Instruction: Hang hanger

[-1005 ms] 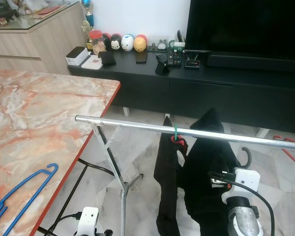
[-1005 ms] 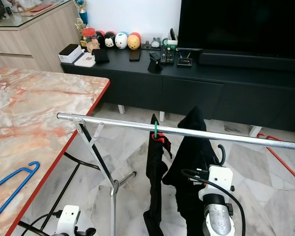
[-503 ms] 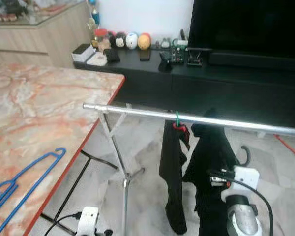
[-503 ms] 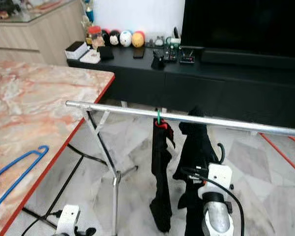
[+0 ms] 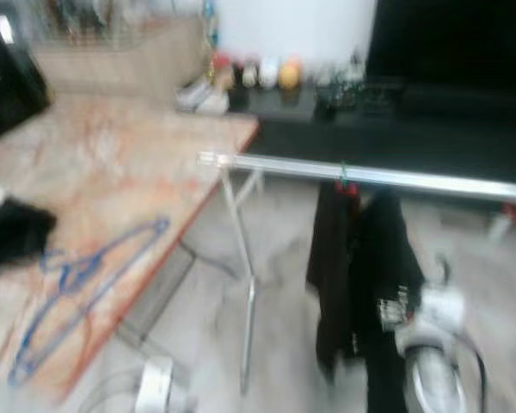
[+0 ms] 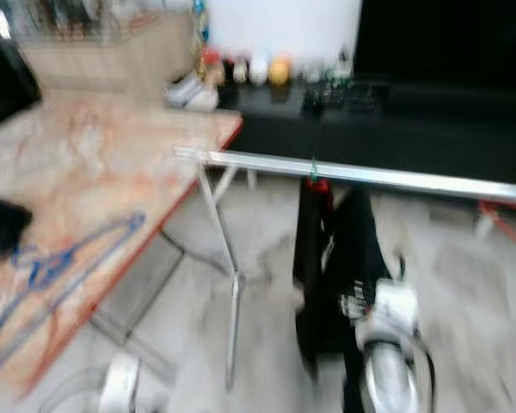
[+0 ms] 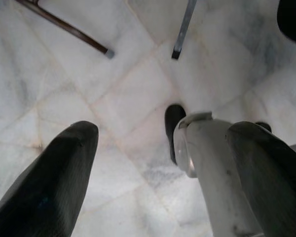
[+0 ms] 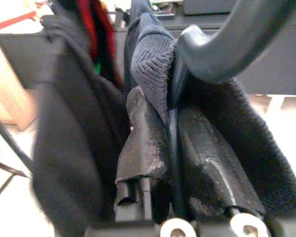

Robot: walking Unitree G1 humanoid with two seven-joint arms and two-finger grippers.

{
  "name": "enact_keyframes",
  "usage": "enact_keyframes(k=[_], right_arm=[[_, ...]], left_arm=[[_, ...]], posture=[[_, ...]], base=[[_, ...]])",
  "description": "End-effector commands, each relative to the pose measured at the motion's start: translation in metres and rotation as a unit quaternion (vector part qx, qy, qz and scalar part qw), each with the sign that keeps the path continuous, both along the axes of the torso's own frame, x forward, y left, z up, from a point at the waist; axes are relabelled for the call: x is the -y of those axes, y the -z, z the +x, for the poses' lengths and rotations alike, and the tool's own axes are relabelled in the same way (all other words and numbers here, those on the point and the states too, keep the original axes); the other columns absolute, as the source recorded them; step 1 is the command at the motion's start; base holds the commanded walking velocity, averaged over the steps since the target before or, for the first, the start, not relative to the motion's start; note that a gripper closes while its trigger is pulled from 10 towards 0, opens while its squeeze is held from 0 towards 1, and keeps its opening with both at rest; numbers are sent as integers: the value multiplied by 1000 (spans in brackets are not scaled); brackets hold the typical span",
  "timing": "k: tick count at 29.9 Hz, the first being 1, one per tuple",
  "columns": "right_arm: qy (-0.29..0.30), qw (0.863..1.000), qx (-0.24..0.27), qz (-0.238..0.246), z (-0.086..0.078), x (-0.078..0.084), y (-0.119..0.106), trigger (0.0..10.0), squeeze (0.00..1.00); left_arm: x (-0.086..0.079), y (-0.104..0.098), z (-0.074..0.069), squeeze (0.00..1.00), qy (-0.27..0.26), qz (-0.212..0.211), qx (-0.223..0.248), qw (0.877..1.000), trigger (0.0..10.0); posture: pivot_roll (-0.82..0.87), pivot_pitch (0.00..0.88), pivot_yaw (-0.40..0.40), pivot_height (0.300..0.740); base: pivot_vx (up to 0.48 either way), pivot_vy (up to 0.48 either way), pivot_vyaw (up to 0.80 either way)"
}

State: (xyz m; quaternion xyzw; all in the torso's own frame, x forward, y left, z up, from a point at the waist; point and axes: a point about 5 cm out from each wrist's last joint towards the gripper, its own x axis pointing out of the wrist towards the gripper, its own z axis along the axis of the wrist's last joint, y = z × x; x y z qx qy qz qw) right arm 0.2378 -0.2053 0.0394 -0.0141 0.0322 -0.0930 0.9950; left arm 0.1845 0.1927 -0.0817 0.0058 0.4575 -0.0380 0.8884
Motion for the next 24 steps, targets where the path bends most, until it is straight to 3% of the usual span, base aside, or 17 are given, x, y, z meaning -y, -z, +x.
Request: enact_keyframes(k=[1, 18, 24], right_arm=[[4, 1000, 18, -5, 3, 4, -7, 10000, 0], [24, 1000, 15, 1, 7, 10, -9, 10000, 0], [25, 1000, 17, 1, 7, 11, -9, 10000, 0]], left_arm=[[1, 1, -2, 0, 5, 2, -5, 1000, 10000], [2, 1, 0, 0, -3, -2, -2, 1000, 10000], [2, 1, 0, 0, -2, -2, -3, 1000, 10000]], posture=[[-73, 0, 78, 740], [-73, 7, 77, 740], [-75, 11, 78, 740]], base=[[-304, 0, 0], [-302, 0, 0], [-312, 0, -658]])
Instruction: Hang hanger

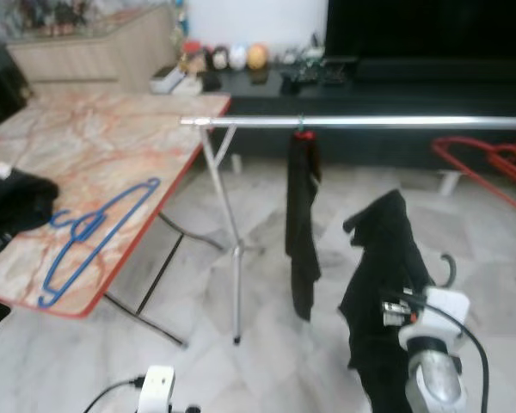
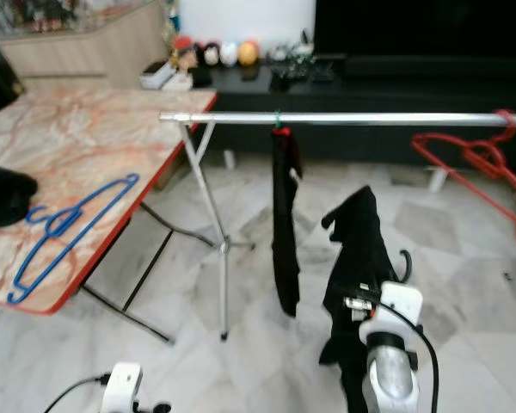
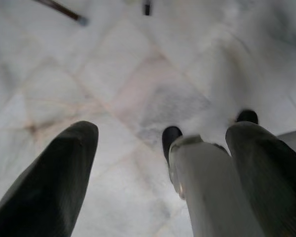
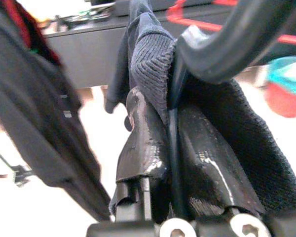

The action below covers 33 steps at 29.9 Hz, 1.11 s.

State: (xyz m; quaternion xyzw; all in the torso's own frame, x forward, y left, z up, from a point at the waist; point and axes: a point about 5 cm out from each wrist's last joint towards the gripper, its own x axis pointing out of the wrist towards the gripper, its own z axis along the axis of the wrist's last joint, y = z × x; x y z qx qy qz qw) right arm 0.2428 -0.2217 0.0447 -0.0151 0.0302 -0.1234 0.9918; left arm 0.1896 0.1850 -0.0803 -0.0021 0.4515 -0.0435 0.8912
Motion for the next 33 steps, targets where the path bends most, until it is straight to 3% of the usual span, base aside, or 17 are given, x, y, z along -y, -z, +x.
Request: enact_keyframes(k=[1, 19, 33], right_arm=[[-6, 1000, 15, 1, 2, -6, -5, 10000, 0], [-10, 1000, 14, -8, 3, -6, -5, 10000, 0], [-35, 999, -1, -23, 6, -4, -6, 10000, 0]], left_arm=[[-6, 2, -5, 0, -3, 7, -9, 1000, 10000], [-7, 2, -5, 0, -3, 8, -9, 1000, 10000], [-7, 2, -5, 0, 0, 15, -8, 1000, 10000]], posture=[[-75, 16, 77, 740], [-76, 15, 80, 740], [-78, 17, 82, 740]], base=[[-315, 0, 0], [-325, 0, 0], [0, 0, 0]])
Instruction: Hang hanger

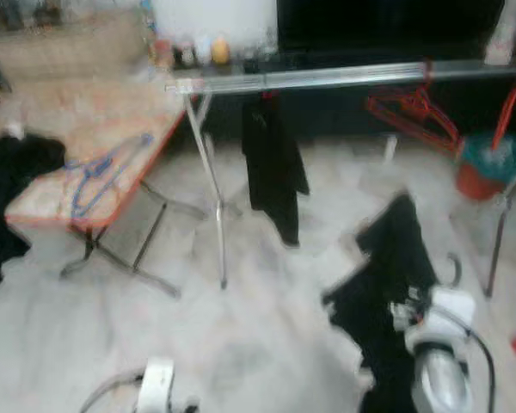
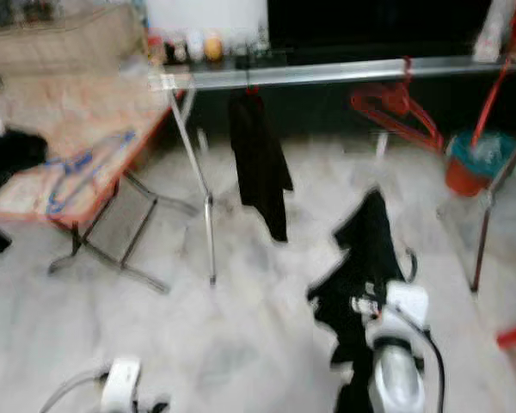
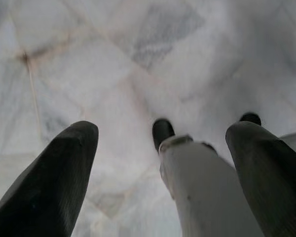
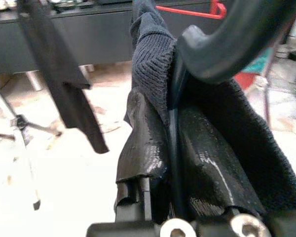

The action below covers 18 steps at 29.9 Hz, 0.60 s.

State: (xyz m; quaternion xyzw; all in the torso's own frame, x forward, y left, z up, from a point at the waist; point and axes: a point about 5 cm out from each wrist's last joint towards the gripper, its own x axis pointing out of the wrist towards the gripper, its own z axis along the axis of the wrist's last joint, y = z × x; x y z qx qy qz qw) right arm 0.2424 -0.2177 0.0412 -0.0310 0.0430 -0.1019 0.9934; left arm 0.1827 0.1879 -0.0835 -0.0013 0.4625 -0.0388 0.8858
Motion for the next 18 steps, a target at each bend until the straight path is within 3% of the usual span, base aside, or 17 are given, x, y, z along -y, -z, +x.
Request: enact_keyframes(k=[1, 8, 12, 14, 17, 18], right_arm=[[-21, 1000, 0, -15, 8, 2, -8, 10000, 0], [-100, 993, -38, -50, 10, 8, -7, 10000, 0], [-153, 981, -76, -89, 12, 16, -8, 10000, 0], [-216, 964, -118, -98, 10, 18, -4, 10000, 0], [-298, 938, -142, -110, 4, 19, -5, 10000, 0], [-305, 935, -143, -109, 3, 19, -5, 10000, 0]], left_arm=[[-5, -2, 2, 0, 3, 14, 6, 1000, 10000], [-5, -4, 5, 0, -4, 22, 25, 999, 10000], [-5, -6, 8, 0, 7, 31, 39, 999, 10000], [-4, -8, 11, 0, 35, 45, 51, 997, 10000], [-1, -10, 14, 0, 65, 49, 63, 995, 10000], [0, -10, 14, 0, 68, 48, 65, 994, 10000]], posture=[[-78, 17, 82, 740], [-75, 18, 78, 740], [-76, 17, 77, 740], [-74, 15, 77, 740], [-70, 12, 74, 740], [-70, 12, 74, 740]], base=[[0, 0, 0], [0, 0, 0], [0, 0, 0], [0, 0, 0], [0, 0, 0], [0, 0, 0]])
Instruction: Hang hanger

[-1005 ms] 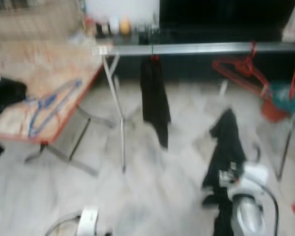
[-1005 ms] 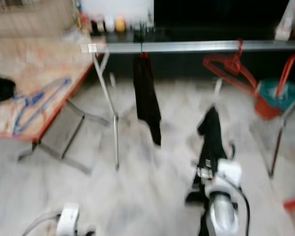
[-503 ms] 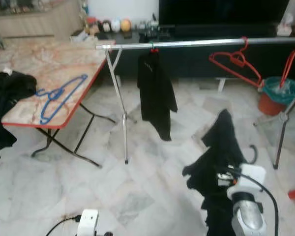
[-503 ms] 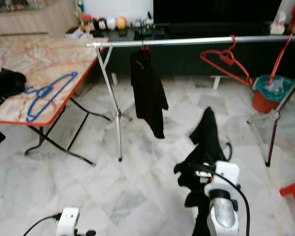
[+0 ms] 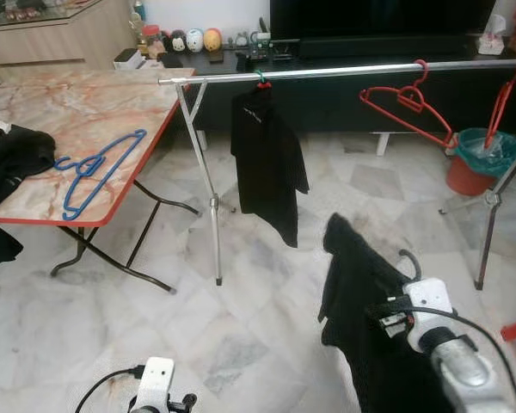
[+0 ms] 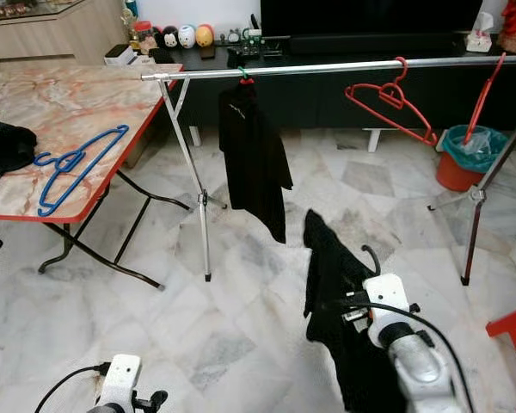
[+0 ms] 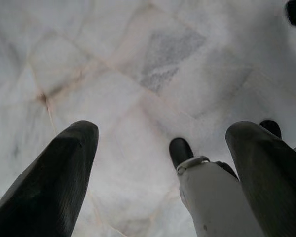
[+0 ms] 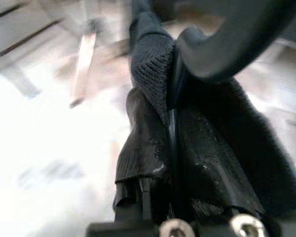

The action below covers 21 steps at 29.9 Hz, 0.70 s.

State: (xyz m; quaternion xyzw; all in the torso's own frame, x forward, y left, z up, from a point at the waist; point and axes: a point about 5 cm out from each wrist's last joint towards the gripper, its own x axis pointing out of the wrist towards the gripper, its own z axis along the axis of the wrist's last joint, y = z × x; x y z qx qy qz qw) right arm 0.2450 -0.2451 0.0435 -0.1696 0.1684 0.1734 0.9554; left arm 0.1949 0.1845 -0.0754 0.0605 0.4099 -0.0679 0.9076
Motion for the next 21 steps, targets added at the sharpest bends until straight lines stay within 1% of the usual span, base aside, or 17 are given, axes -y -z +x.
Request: enact_keyframes(k=[1, 2, 3, 4, 5, 7, 8, 10, 11, 14, 16, 17, 18, 20, 21], right_arm=[[-56, 998, -7, 18, 0, -6, -7, 10000, 0], [-65, 998, -9, 25, 1, -4, -11, 10000, 0], [-73, 997, -10, 29, 1, -2, -14, 10000, 0], [-85, 996, -7, 36, 4, 0, -19, 10000, 0], [-88, 995, -7, 37, 4, 0, -21, 10000, 0], [-101, 994, -1, 45, 6, 1, -26, 10000, 0], [-113, 992, -2, 62, 8, 1, -31, 10000, 0], [-131, 988, -1, 79, 9, 1, -35, 10000, 0], [-146, 985, 4, 91, 10, 0, -38, 10000, 0], [-154, 983, -1, 100, 11, 1, -40, 10000, 0], [-174, 978, -17, 117, 12, -2, -39, 10000, 0], [-201, 970, -37, 131, 9, -6, -38, 10000, 0], [-213, 967, -46, 134, 7, -8, -37, 10000, 0], [-254, 956, -79, 127, 0, -14, -30, 10000, 0], [-260, 954, -83, 122, -1, -15, -28, 10000, 0]], left_arm=[[-12, -25, 35, 0, 37, 5, 67, 997, 10000], [-14, -42, 56, 0, 50, -5, 106, 993, 10000], [-15, -53, 69, 0, 59, -12, 131, 990, 10000], [-12, -66, 83, 0, 74, -23, 157, 985, 10000], [-11, -68, 84, 0, 76, -25, 160, 984, 10000], [-3, -77, 94, 0, 96, -40, 179, 978, 10000], [4, -85, 101, 0, 119, -49, 193, 973, 10000], [12, -94, 108, 0, 144, -63, 208, 965, 10000], [19, -103, 115, 0, 185, -71, 221, 955, 10000], [26, -112, 119, 0, 234, -76, 228, 942, 10000], [33, -120, 122, 0, 289, -85, 226, 926, 10000], [37, -126, 123, 0, 322, -89, 225, 915, 10000], [38, -128, 123, 0, 330, -90, 226, 912, 10000], [42, -132, 125, 0, 344, -96, 229, 905, 10000], [43, -134, 125, 0, 345, -99, 232, 904, 10000]], posture=[[-66, 9, 71, 740], [-66, 9, 70, 740], [-66, 9, 70, 740], [-68, 7, 67, 740], [-68, 7, 67, 740], [-66, 5, 64, 740], [-67, 5, 64, 740], [-67, 5, 63, 740], [-67, 1, 63, 740], [-67, 1, 63, 740], [-62, 0, 63, 740], [-62, 0, 63, 740], [-62, 0, 63, 740], [-54, 0, 57, 740], [-54, 0, 57, 740]], base=[[0, 0, 0], [0, 0, 0], [0, 0, 0], [0, 0, 0], [0, 0, 0], [0, 0, 0], [0, 0, 0], [0, 0, 0], [0, 0, 0], [0, 0, 0], [0, 0, 0], [0, 0, 0], [0, 0, 0], [0, 0, 0], [0, 0, 0]])
